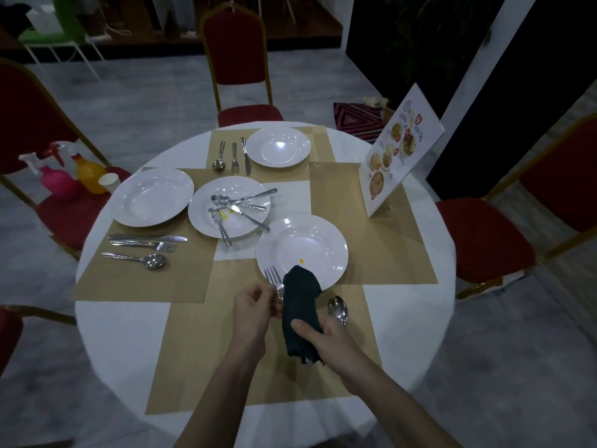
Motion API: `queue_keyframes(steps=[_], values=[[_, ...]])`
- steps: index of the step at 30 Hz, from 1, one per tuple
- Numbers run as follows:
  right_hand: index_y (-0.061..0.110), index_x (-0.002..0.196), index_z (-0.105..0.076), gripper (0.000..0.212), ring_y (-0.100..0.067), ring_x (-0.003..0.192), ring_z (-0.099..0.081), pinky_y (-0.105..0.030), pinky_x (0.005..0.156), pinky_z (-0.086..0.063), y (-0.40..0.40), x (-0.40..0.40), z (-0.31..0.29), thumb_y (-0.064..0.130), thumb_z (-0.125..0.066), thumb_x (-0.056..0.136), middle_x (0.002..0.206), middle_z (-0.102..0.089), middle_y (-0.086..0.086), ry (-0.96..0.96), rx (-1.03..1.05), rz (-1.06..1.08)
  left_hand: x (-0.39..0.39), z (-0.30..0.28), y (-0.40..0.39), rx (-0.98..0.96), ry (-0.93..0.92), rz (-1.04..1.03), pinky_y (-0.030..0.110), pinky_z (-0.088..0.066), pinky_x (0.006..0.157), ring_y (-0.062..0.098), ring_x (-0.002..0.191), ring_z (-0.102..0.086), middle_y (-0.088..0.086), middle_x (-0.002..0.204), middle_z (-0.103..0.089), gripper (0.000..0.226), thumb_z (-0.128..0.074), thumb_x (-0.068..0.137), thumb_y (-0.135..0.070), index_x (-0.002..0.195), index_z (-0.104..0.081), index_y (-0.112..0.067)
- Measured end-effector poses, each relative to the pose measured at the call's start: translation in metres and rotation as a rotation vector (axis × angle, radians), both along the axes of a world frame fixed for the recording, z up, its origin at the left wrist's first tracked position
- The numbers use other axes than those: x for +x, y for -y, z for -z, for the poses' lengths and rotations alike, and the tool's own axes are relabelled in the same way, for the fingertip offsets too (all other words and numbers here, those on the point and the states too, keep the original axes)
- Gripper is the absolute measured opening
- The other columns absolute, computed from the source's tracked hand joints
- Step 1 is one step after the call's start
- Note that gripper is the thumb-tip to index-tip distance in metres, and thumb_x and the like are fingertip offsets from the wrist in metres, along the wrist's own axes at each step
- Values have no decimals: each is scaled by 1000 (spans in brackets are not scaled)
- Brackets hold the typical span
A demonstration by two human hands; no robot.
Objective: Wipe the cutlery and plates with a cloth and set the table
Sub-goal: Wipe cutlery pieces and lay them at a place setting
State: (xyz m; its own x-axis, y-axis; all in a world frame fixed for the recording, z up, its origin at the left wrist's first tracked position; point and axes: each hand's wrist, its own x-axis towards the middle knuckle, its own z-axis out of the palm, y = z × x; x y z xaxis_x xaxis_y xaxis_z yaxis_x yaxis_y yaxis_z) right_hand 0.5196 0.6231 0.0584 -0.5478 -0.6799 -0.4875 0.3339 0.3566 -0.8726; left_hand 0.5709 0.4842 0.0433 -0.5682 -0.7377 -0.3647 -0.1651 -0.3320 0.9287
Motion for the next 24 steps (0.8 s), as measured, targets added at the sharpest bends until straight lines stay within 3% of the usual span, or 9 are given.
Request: queue_keyframes(steps=[5, 9, 12, 17, 24], values=[[13, 97, -68, 14, -14, 80, -68, -26, 67, -51, 4, -3, 0, 25, -61, 94, 87, -72, -2, 12, -11, -6, 1, -5, 11, 23, -47, -20, 25, -45, 47, 17, 50, -49, 12, 59, -53, 15, -60, 90, -6, 77, -59, 2], [11, 98, -67, 17, -12, 79, -68, -23, 68, -51, 11, -3, 3, 26, -60, 94, 84, -72, 1, 27, -25, 34, 0, -3, -1, -56, 26, 141, 23, -41, 50, 14, 54, -48, 10, 62, -54, 25, -56, 95, -11, 78, -59, 7], [9, 101, -66, 19, -11, 79, -68, -21, 67, -53, 7, 2, 4, 26, -60, 95, 86, -72, -1, 16, -22, 39, 0, -2, 5, -67, 29, 90, 23, -42, 47, 15, 50, -47, 9, 56, -54, 23, -54, 94, -5, 81, -60, 12], [10, 106, -66, 23, -26, 94, -69, -36, 80, -55, -8, 2, 9, 29, -62, 93, 101, -72, -13, 0, 10, 21, 0, 0, 8, 2, -8, -1, 25, -42, 44, 15, 46, -47, 10, 56, -54, 17, -57, 92, -5, 81, -61, 8], [23, 104, -64, 12, -24, 99, -68, -44, 90, -55, -14, 2, 19, 28, -61, 94, 106, -71, -10, 0, 8, 30, -1, 12, -10, -20, 43, 154, 23, -42, 45, 15, 47, -48, 7, 54, -55, 22, -54, 95, -7, 76, -60, 2]])
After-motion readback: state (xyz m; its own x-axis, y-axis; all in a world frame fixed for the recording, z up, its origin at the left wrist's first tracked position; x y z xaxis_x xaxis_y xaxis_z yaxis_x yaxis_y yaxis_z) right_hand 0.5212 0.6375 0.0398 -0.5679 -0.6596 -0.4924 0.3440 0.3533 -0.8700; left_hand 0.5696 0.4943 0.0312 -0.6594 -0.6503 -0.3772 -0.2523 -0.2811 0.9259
